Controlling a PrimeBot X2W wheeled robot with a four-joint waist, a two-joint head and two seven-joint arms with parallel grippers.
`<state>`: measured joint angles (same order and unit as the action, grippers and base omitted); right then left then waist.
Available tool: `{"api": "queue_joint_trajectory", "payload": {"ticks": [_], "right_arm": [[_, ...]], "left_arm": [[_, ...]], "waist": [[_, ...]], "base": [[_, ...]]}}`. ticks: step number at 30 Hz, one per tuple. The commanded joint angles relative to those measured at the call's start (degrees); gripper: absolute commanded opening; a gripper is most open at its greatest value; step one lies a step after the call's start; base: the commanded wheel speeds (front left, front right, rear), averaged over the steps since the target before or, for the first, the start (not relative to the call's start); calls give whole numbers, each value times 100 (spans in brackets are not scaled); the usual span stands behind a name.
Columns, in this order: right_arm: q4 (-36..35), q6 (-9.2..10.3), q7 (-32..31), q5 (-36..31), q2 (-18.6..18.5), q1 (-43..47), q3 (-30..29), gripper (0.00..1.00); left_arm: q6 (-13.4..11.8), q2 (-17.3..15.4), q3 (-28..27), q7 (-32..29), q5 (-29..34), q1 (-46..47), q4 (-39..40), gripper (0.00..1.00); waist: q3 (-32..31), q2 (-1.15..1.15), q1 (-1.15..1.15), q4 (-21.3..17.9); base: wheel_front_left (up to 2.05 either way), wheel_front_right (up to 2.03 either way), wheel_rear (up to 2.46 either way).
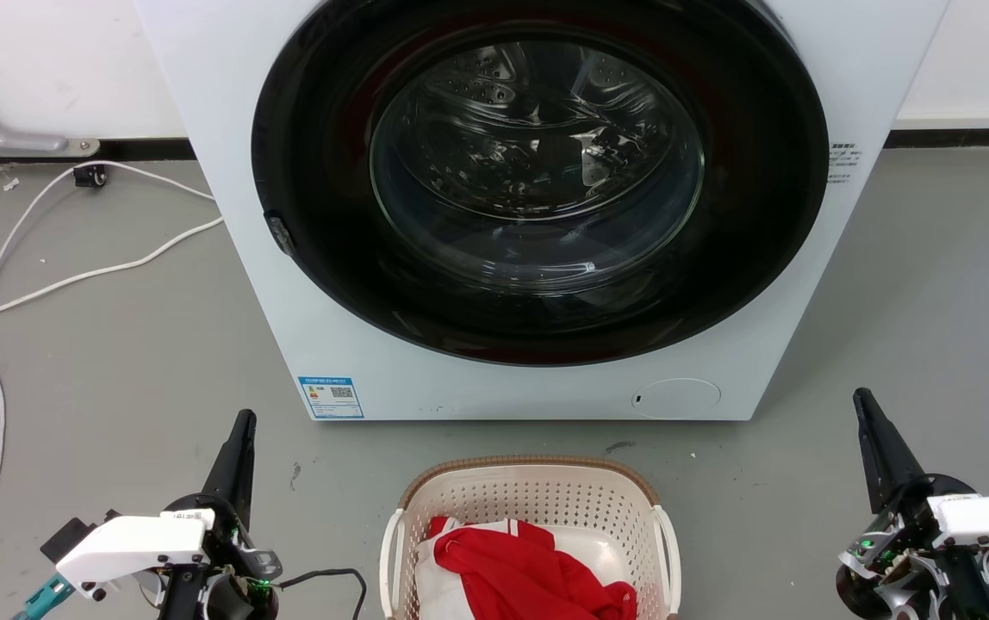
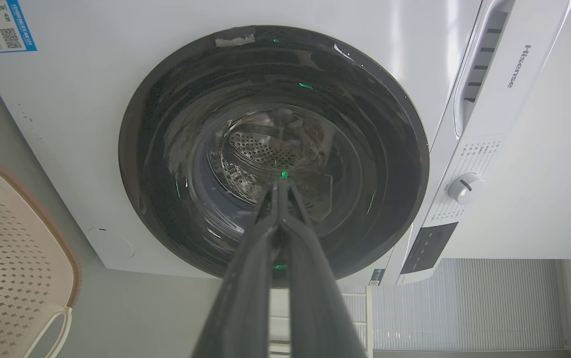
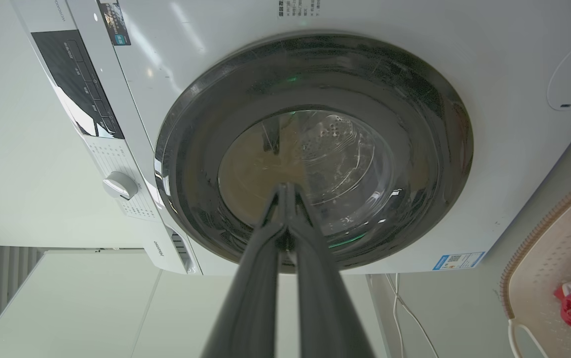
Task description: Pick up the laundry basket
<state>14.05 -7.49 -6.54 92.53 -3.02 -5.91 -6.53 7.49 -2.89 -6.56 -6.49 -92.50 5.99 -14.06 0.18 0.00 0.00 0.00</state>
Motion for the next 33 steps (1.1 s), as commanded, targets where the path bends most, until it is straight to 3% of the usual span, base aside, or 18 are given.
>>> {"api": "queue_joint_trajectory", "payload": {"ticks": [1,23,24,33], "right_arm": [[4,0,-12,-27,15,-66,-8,0],[4,0,-13,-28,17,-67,-8,0],[15,-1,-3,0,1,9,-1,100],[135,1,151,-103,17,204,137,100]], "left_arm": [[15,6,-19,-27,23,52,-6,0],[14,7,-20,-29,24,53,-6,0],[0,1,1,4,-1,-9,-17,100],[0,27,92,163,112,-237,-114,100]], "waist": [[0,0,0,0],[0,0,0,0],[0,0,0,0],[-3,0,0,-2]], "base": [[0,0,0],[0,0,0],[0,0,0],[0,0,0]]}}
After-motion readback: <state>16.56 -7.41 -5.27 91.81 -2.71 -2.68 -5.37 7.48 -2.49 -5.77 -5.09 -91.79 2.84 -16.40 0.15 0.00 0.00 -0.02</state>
